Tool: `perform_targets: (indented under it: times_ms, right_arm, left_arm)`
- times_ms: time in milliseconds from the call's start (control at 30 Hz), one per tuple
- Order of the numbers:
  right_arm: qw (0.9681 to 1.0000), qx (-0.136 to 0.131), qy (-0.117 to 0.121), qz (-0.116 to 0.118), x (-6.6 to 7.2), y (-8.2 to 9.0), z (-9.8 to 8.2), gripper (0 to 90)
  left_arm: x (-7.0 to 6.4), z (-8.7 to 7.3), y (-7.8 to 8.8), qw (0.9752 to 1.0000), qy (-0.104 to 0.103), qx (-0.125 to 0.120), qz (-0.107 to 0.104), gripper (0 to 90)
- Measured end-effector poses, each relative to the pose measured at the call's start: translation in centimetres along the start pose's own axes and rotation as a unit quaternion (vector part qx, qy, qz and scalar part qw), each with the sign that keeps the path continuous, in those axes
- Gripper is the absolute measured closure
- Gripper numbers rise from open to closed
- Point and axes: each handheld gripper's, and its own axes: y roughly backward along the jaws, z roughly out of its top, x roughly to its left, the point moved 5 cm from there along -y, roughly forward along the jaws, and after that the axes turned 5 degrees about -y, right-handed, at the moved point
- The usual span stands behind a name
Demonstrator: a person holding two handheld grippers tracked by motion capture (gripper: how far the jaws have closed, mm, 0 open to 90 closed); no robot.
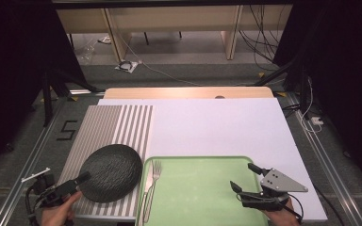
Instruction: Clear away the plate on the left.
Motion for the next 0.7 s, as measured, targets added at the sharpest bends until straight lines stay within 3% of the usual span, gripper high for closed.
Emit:
perform_targets:
  times_ms: [167,267,400,500,700]
  right_arm:
    - [1.0,-0.002,0.002,0.0,0.0,0.0,0.0,18.4]
    - [1.0,-0.001,0.002,0.0,0.0,0.0,0.0,18.4]
    - [1.0,-0.001,0.002,0.0,0.0,0.0,0.0,18.4]
    - [1.0,0.0,0.002,0.0,0.0,0.0,0.0,18.4]
    - [1.0,0.001,0.002,0.0,0.1,0.0,0.0,18.4]
  left_arm:
    - [0.5,-0.5,0.1,0.9993,0.037,0.002,-0.01,17.0]
    - [0.6,-0.9,-0.1,0.9968,0.072,0.01,-0.033,17.0]
    - [0.7,-1.3,-0.1,0.9947,0.093,0.014,-0.04,17.0]
    - [0.7,-1.7,-0.2,0.9941,0.097,0.023,-0.043,17.0]
    - [0.5,-2.4,-0.4,0.986,0.144,0.029,-0.078,17.2]
